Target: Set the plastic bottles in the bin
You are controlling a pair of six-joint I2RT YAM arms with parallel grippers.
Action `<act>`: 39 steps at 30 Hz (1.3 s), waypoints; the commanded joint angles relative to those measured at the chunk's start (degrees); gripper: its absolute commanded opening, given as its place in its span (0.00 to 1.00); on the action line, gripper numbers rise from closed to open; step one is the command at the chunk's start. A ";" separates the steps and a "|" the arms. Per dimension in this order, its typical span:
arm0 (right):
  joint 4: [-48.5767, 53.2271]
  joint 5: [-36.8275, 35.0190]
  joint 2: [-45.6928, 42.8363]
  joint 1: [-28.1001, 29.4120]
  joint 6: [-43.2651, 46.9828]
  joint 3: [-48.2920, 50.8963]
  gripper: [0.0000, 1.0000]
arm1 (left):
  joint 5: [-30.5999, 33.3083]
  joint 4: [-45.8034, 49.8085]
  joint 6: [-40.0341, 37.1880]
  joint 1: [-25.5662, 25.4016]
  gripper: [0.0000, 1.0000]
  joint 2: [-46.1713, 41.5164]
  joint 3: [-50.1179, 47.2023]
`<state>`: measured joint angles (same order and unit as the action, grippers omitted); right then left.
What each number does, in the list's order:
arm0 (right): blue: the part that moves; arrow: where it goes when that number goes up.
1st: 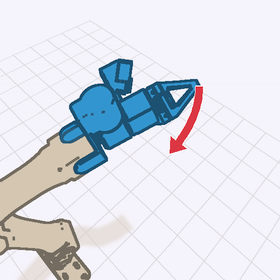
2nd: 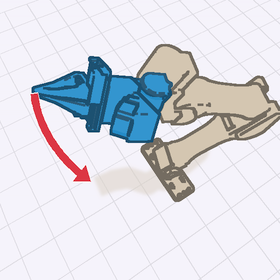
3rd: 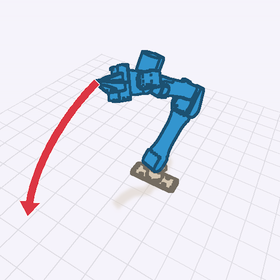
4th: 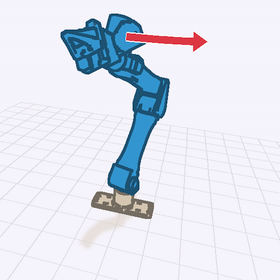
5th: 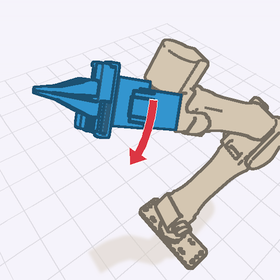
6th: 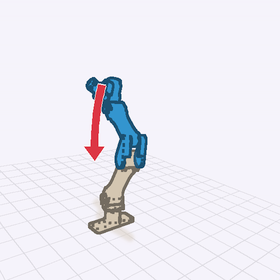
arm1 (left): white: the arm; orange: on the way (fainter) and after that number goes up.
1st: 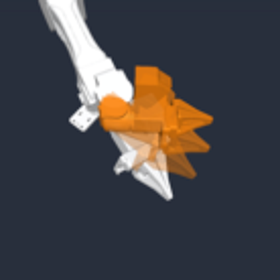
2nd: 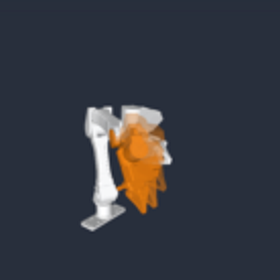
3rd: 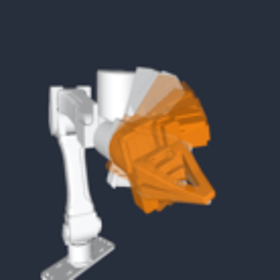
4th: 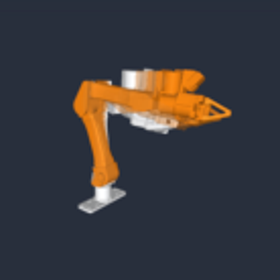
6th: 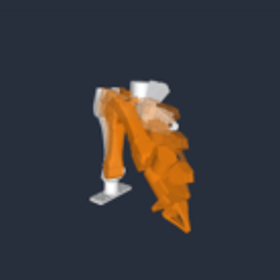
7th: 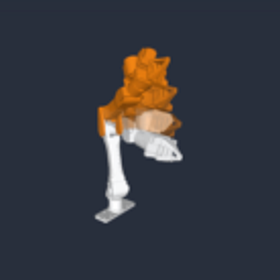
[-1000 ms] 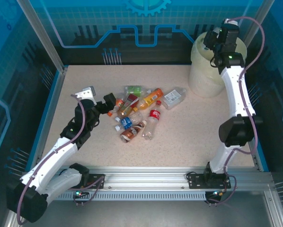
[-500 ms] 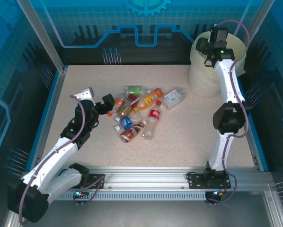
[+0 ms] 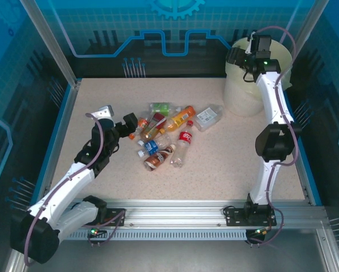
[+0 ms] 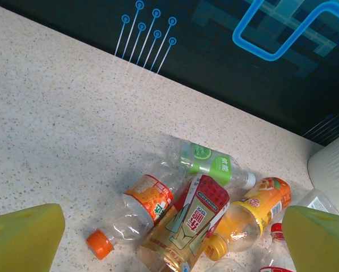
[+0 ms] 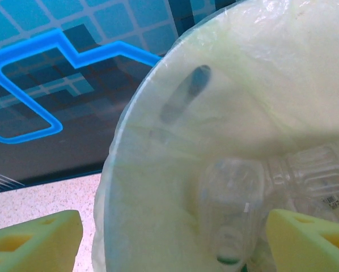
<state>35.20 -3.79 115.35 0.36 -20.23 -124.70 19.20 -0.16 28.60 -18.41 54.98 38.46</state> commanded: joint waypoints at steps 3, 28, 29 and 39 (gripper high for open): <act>-0.09 1.73 -9.20 0.47 2.40 3.26 0.89 | -1.75 -0.52 1.70 0.75 0.99 0.92 0.48; -14.44 -7.34 -42.37 18.23 -14.76 54.36 1.00 | -6.94 -1.76 8.71 2.77 0.99 4.20 1.28; -14.31 -9.32 -42.16 19.10 -16.26 55.71 1.00 | -7.22 -1.90 8.76 2.86 0.99 4.41 1.35; -15.72 -21.90 -33.00 24.46 -29.96 62.28 1.00 | -8.23 -1.56 9.02 3.18 0.99 5.02 1.29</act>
<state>21.08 -20.58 79.07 23.66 -43.94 -61.80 12.08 -0.38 37.21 -15.90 59.79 38.52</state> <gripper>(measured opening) 0.998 0.988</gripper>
